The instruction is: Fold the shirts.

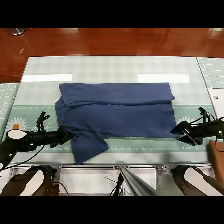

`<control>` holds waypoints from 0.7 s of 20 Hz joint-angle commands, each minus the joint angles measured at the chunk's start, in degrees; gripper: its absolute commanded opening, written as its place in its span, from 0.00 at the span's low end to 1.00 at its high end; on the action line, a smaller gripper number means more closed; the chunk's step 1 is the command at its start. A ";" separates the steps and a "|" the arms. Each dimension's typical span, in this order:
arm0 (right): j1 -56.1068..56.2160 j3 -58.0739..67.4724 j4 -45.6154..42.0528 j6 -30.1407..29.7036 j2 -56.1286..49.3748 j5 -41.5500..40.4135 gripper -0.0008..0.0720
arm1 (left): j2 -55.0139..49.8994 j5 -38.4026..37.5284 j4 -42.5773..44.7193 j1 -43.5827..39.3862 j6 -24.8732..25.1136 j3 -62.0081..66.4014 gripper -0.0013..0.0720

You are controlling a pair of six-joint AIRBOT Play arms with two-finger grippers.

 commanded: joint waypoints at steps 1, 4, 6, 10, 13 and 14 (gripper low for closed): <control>0.02 0.04 6.91 -2.78 -2.34 -5.31 0.87 | 0.02 -0.02 0.00 -0.04 -0.02 0.04 0.05; 0.02 0.04 11.02 -4.68 -3.41 -6.38 0.80 | 0.02 0.00 -0.02 -0.04 -0.02 0.04 0.05; 0.02 0.04 13.57 -7.72 -4.42 -5.46 0.33 | 0.02 0.00 -0.02 -0.04 -0.02 0.07 0.05; 0.02 5.11 16.90 -13.86 -4.59 0.50 0.04 | 0.02 -3.74 0.20 3.98 0.11 6.47 0.05; 0.04 12.33 16.92 -10.82 -4.66 0.13 0.04 | -0.17 -5.05 0.22 7.06 1.49 14.80 0.05; 0.20 14.69 17.97 -9.60 -5.05 -1.01 0.04 | -0.68 -2.82 0.22 6.80 1.31 16.92 0.05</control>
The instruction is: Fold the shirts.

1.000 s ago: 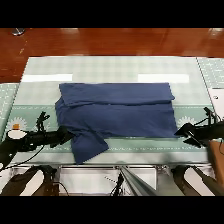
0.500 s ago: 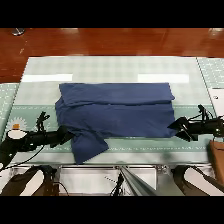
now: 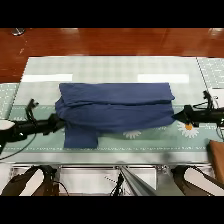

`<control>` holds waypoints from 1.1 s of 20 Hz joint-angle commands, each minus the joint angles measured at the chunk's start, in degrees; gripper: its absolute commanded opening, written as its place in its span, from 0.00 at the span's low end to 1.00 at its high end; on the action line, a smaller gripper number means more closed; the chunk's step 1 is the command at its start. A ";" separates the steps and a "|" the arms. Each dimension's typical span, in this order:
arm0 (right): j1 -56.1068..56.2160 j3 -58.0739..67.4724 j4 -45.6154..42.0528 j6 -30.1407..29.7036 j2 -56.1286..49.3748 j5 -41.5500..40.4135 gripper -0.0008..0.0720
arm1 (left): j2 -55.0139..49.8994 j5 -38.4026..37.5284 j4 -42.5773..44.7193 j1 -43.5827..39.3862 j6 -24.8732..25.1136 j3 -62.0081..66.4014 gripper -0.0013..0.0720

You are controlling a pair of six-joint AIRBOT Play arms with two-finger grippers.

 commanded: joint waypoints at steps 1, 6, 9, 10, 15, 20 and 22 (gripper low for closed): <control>0.87 8.02 3.39 1.66 -1.38 -0.55 0.04 | -1.73 3.78 0.02 0.55 -0.50 8.17 0.05; 10.12 22.80 3.89 5.46 -12.04 -4.87 0.04 | -19.08 10.01 0.00 -6.75 -2.21 24.24 0.05; 12.76 30.82 3.82 8.48 -19.41 -5.60 0.04 | -31.47 4.20 0.02 -7.61 -3.06 37.90 0.05; 13.16 32.70 3.82 9.40 -21.53 -5.62 0.04 | -35.54 1.88 0.04 -7.58 -3.39 42.88 0.05; 13.25 38.36 3.85 11.82 -29.55 -5.68 0.04 | -50.12 -5.01 0.09 -7.50 -8.20 60.65 0.05; 13.20 38.75 4.24 11.23 -32.76 -7.06 0.90 | -56.70 -12.00 0.07 -7.45 -8.13 63.71 0.93; 11.19 40.44 4.09 10.29 -32.59 -4.68 0.88 | -56.68 -16.87 0.70 -4.61 -8.20 65.48 0.97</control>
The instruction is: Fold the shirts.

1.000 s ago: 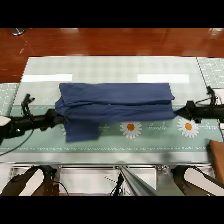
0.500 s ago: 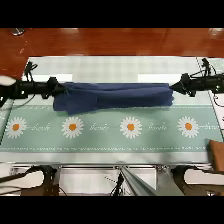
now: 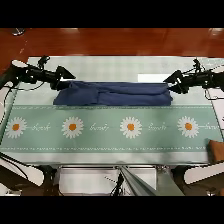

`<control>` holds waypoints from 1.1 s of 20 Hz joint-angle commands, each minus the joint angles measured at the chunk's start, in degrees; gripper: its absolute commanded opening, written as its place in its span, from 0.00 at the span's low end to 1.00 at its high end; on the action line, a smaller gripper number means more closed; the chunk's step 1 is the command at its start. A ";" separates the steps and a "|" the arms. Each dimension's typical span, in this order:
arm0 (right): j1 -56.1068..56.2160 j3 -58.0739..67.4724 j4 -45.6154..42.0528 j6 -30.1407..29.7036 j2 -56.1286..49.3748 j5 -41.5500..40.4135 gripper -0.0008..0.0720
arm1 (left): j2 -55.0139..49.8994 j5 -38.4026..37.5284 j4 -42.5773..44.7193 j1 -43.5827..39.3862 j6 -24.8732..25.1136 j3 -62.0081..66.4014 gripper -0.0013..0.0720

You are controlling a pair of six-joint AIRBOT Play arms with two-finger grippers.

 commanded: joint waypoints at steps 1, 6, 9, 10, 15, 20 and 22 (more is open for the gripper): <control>-3.10 2.86 -0.39 -0.83 -0.92 4.00 0.88 | -1.75 -10.40 2.45 4.46 -0.92 4.22 0.97; -10.56 3.41 -6.82 -0.81 -0.98 10.32 0.88 | 7.65 -18.45 27.61 14.25 -4.26 0.90 0.97; -9.86 2.43 -7.21 -0.94 -3.30 10.29 0.88 | 20.13 -2.51 22.99 15.37 -3.26 -15.02 0.97; -9.18 2.43 -6.10 -1.73 -4.28 10.29 0.88 | 24.50 2.60 18.84 14.64 -0.52 -20.79 0.97; -2.49 2.43 -2.89 -4.00 -8.02 9.86 0.87 | 36.81 9.46 5.09 7.04 7.58 -38.03 0.97; 2.12 2.49 -1.60 -4.72 -7.34 11.32 0.05 | 36.81 12.52 3.26 -0.63 7.54 -38.18 0.96; 1.86 2.49 -3.23 -5.64 -4.11 13.40 0.04 | 36.81 12.98 1.22 -2.03 7.58 -38.16 0.41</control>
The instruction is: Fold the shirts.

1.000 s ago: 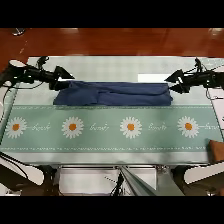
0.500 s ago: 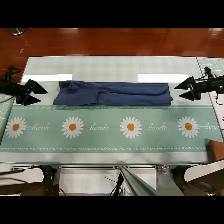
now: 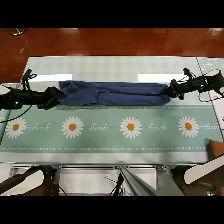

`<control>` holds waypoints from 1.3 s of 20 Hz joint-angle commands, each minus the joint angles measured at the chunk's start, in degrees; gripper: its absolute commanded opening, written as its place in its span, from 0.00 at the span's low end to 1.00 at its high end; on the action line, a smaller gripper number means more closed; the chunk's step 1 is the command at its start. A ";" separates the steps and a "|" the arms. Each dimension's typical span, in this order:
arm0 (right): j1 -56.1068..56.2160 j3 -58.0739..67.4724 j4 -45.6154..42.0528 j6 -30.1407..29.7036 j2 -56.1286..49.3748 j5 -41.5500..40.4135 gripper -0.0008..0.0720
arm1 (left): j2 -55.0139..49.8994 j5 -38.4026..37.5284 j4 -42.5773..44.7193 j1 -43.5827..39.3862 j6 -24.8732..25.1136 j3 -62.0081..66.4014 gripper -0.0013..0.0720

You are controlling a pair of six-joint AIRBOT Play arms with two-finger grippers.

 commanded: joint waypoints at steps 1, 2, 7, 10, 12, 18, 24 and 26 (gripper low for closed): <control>0.68 0.04 -3.37 -0.94 5.25 3.08 0.04 | 0.61 2.08 -3.72 -3.37 1.14 -0.83 0.06; 0.37 0.00 -6.16 -0.94 8.52 3.96 0.04 | 0.61 2.08 -4.76 -4.09 2.49 -0.83 0.05; 0.37 -6.80 -12.48 -0.96 31.19 5.57 0.04 | 0.42 5.16 -6.58 -16.55 8.90 1.11 0.05; 0.55 -14.64 -10.32 0.72 46.51 5.38 0.04 | -3.54 15.76 -6.16 -28.87 6.27 6.34 0.05; 0.55 -19.04 -8.50 2.60 55.25 5.68 0.04 | -9.90 17.38 -6.16 -35.54 4.81 12.83 0.05; 0.66 -23.10 -7.08 7.54 70.29 7.02 0.04 | -33.29 10.21 -6.21 -49.68 -2.69 35.45 0.05; 0.66 -23.10 -6.25 7.67 71.28 7.98 0.04 | -45.09 1.99 -6.69 -62.12 -6.84 48.02 0.05; 0.66 -23.10 -6.25 7.65 71.25 7.98 0.04 | -45.05 0.87 -6.78 -63.01 -6.84 48.37 0.05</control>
